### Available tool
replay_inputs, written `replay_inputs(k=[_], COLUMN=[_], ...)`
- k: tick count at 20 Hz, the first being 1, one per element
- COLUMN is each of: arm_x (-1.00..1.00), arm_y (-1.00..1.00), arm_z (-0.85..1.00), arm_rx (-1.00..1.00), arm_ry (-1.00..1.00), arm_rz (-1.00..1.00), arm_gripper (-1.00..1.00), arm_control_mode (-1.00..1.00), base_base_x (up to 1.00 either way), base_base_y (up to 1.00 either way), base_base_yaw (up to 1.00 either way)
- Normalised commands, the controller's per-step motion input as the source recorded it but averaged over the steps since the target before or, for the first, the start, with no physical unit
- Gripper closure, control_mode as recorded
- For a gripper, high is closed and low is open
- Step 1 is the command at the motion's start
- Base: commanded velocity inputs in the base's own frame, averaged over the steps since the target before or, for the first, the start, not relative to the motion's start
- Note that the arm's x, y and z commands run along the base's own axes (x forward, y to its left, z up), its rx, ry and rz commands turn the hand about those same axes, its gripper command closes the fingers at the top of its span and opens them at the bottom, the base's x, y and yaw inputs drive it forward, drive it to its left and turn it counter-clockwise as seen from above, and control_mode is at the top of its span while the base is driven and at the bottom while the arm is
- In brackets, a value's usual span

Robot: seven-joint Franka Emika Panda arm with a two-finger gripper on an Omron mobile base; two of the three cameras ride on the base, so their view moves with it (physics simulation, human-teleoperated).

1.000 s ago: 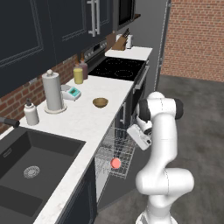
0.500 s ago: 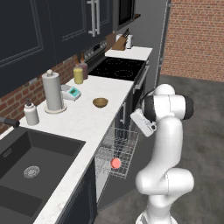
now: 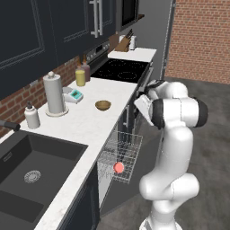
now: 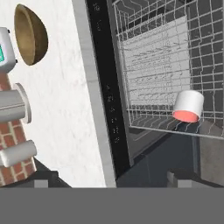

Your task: Pick up the cup and bowl from the counter, place them in the dishwasher, and close the dishwasher door.

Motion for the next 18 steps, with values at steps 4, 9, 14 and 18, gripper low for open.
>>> replay_inputs(k=[4,9,14,18], arm_x=[0.55,0.58,0.52,0.72], arm_y=[0.92,0.88,0.19,0.0], arm_z=[0.41,0.02,-0.03,-0.19], arm_rx=[-0.02,-0.08,-0.03,-0.03], arm_ry=[0.0,0.0,0.0,0.0], arm_rz=[0.0,0.0,0.0,0.0], arm_gripper=[-1.0,-1.0,-1.0,-1.0], arm_control_mode=[-1.0,-1.0,-1.0,-1.0], base_base_x=[0.0,0.0,0.0,0.0], base_base_y=[0.0,0.0,0.0,0.0], base_base_yaw=[0.0,0.0,0.0,0.0])
